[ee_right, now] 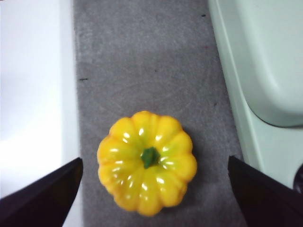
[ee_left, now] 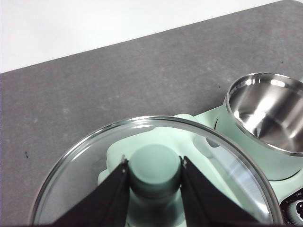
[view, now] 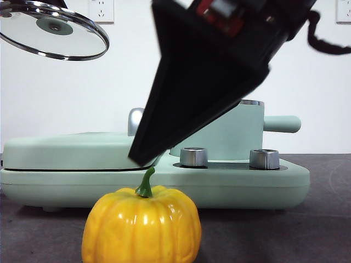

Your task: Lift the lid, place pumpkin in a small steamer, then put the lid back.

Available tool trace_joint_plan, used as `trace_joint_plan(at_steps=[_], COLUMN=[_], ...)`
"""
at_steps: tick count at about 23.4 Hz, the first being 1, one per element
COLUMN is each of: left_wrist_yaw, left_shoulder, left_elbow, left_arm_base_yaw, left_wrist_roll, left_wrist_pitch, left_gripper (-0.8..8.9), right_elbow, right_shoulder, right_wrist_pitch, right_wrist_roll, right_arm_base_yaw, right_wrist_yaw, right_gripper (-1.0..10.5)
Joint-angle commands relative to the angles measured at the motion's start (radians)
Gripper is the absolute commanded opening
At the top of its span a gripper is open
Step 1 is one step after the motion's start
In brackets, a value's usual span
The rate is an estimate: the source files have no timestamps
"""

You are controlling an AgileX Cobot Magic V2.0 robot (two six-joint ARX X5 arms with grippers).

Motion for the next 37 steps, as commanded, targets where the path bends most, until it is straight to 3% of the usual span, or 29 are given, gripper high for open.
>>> trace_joint_plan(at_steps=[1, 17, 23, 30, 37], left_wrist_yaw=[0.002, 0.002, 0.002, 0.002, 0.002], left_shoulder=[-0.005, -0.005, -0.005, -0.004, -0.004], left_elbow=[0.013, 0.013, 0.013, 0.013, 0.013], left_arm_base_yaw=[-0.002, -0.002, -0.002, -0.002, -0.002], left_wrist_roll=[-0.01, -0.01, -0.01, -0.01, -0.01], left_wrist_pitch=[0.027, 0.027, 0.026, 0.027, 0.027], left_gripper=[0.11, 0.11, 0.11, 0.11, 0.11], right_elbow=[0.016, 0.016, 0.018, 0.064, 0.156], right_shoulder=[0.036, 0.172, 0.175, 0.109, 0.039], right_wrist_pitch=[0.013, 0.026, -0.022, -0.232, -0.444], right_wrist_roll=[0.011, 0.024, 0.12, 0.182, 0.305], right_arm_base_yaw=[0.015, 0.015, 0.015, 0.013, 0.007], right_wrist_yaw=[0.003, -0.005, -0.005, -0.004, 0.009], right_gripper=[4.9, 4.9, 4.0, 4.0, 4.0])
